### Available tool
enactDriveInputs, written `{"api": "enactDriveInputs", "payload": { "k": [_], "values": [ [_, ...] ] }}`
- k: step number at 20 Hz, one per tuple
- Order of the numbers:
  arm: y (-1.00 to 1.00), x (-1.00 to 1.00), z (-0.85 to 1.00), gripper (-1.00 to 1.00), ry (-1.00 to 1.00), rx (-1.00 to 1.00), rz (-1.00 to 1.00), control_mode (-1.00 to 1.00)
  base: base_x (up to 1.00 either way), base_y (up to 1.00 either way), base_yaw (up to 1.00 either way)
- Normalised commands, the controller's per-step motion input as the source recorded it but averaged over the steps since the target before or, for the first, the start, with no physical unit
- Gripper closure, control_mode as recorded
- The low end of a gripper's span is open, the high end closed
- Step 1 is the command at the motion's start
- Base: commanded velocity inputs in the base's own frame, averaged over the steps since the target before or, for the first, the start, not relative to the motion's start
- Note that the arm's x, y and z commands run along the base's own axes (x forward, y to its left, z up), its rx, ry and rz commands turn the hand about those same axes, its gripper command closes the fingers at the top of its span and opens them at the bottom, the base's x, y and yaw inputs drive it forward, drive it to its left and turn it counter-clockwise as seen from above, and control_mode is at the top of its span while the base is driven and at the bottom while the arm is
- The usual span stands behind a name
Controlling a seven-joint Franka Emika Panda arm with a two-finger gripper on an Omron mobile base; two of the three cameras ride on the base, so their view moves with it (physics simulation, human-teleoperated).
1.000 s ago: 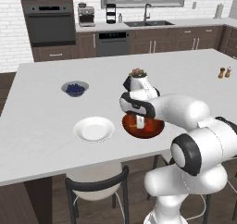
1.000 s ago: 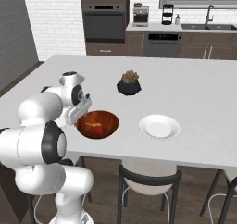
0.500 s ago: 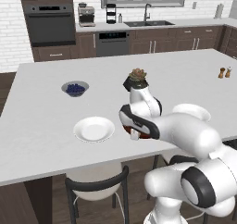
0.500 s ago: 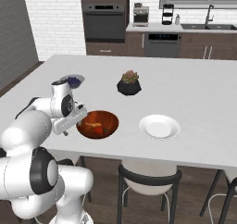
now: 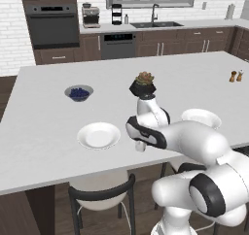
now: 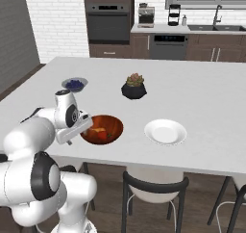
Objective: Pick the chicken drumstick and bell pepper from their plates and place them in the bowl. Then put the bowl in the fridge.
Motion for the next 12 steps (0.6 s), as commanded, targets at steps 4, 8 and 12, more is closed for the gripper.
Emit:
{"api": "enactDriveInputs", "payload": {
  "k": [4,8,12],
  "values": [
    [-0.07,0.25,-0.11,-1.0,0.0,-0.02,-0.01,-1.0,0.0,0.0,0.0],
    [0.0,0.23,-0.12,-1.0,0.0,-0.05,0.0,-1.0,0.0,0.0,0.0],
    [0.0,0.18,-0.32,-1.0,0.0,-0.07,-0.03,-1.0,0.0,0.0,0.0]
  ]
}}
